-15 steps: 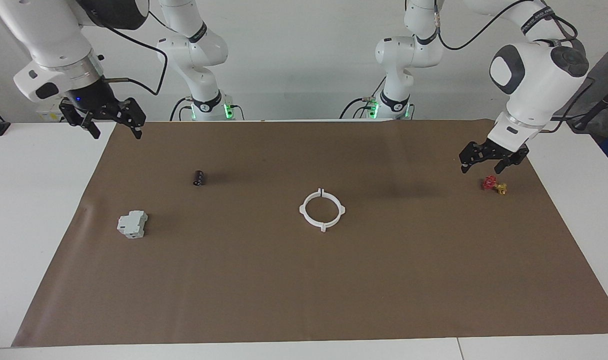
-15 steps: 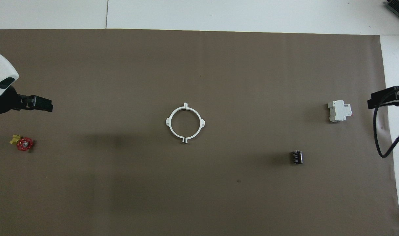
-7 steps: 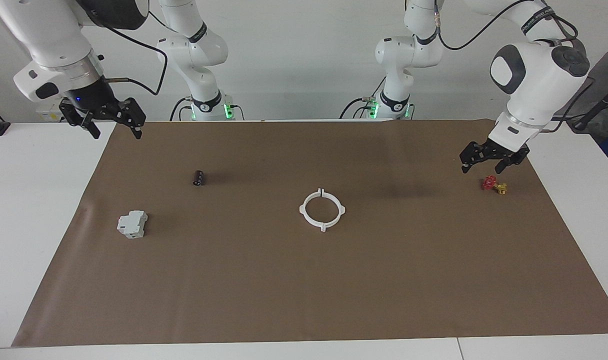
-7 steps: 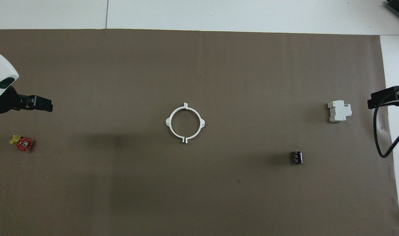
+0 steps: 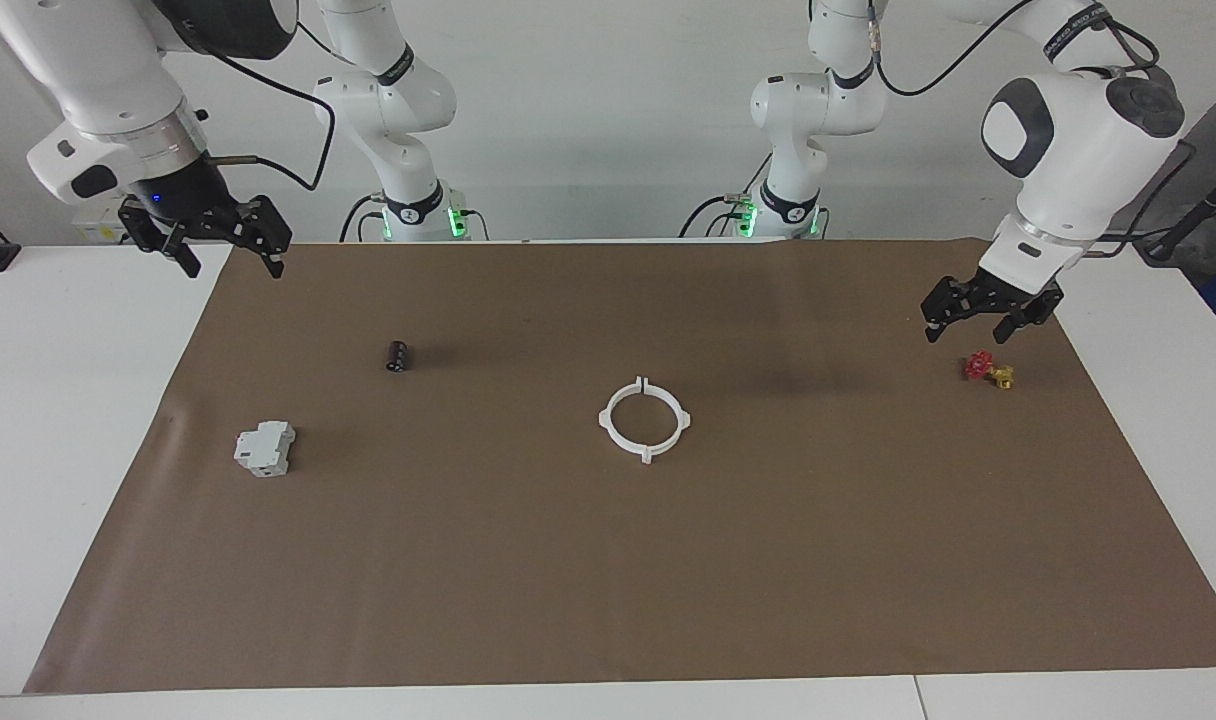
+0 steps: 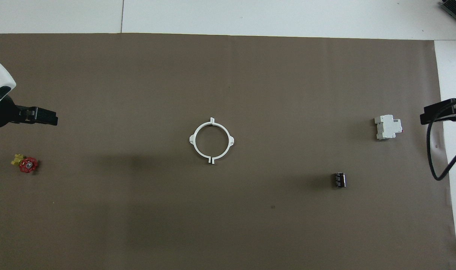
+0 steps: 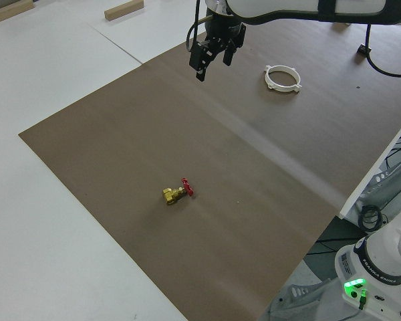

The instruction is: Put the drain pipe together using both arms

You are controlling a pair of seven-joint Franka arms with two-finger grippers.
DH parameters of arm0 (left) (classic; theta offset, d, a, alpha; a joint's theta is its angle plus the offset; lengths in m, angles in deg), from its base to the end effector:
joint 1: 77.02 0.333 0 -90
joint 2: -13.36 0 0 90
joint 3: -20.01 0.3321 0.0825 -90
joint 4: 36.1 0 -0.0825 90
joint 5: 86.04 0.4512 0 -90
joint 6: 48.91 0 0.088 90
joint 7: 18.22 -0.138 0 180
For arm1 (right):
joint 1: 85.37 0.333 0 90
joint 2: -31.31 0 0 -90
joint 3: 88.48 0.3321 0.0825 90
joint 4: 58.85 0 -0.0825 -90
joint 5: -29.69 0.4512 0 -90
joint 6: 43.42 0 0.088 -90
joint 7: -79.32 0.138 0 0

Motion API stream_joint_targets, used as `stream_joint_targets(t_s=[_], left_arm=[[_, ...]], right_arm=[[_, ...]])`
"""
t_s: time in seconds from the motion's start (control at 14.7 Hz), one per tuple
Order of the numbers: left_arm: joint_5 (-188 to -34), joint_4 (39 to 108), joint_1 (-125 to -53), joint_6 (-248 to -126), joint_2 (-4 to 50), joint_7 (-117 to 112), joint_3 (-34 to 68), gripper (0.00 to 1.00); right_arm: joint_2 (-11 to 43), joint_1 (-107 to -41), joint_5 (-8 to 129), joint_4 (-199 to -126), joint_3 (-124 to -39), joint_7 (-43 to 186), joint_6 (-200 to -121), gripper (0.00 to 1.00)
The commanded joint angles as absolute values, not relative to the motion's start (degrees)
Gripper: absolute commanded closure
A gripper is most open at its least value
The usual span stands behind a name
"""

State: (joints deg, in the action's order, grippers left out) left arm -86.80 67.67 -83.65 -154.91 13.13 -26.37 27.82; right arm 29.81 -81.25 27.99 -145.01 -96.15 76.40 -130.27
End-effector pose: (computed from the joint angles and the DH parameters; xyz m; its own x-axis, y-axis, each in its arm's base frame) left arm 0.6329 0.0117 0.5059 0.9921 -0.1177 0.0443 -0.1181 -0.9930 0.0072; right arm 0.6232 -0.0419 0.6247 0.9998 -0.0126 -0.0155 -0.0121 -0.9994 0.0324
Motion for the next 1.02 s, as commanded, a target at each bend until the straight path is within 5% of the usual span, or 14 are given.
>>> stream_joint_targets(t_s=[0.0, 0.34, 0.95], left_arm=[[-87.4, 66.4, -84.1, -151.2, 11.7, -25.9, 28.2, 0.0], [-87.4, 48.2, -84.1, -134.9, 16.7, -25.9, 27.7, 0.0], [-87.2, 50.4, -85.0, -135.9, 15.8, -25.8, 27.4, 0.0]], right_arm=[[30.6, -81.5, 28.0, -145.8, -96.0, 74.9, -130.8, 0.0], [30.6, -81.6, 28.0, -145.8, -96.0, 74.9, -130.8, 0.0], [30.6, -81.6, 28.0, -145.8, -96.0, 74.9, -130.8, 0.0]])
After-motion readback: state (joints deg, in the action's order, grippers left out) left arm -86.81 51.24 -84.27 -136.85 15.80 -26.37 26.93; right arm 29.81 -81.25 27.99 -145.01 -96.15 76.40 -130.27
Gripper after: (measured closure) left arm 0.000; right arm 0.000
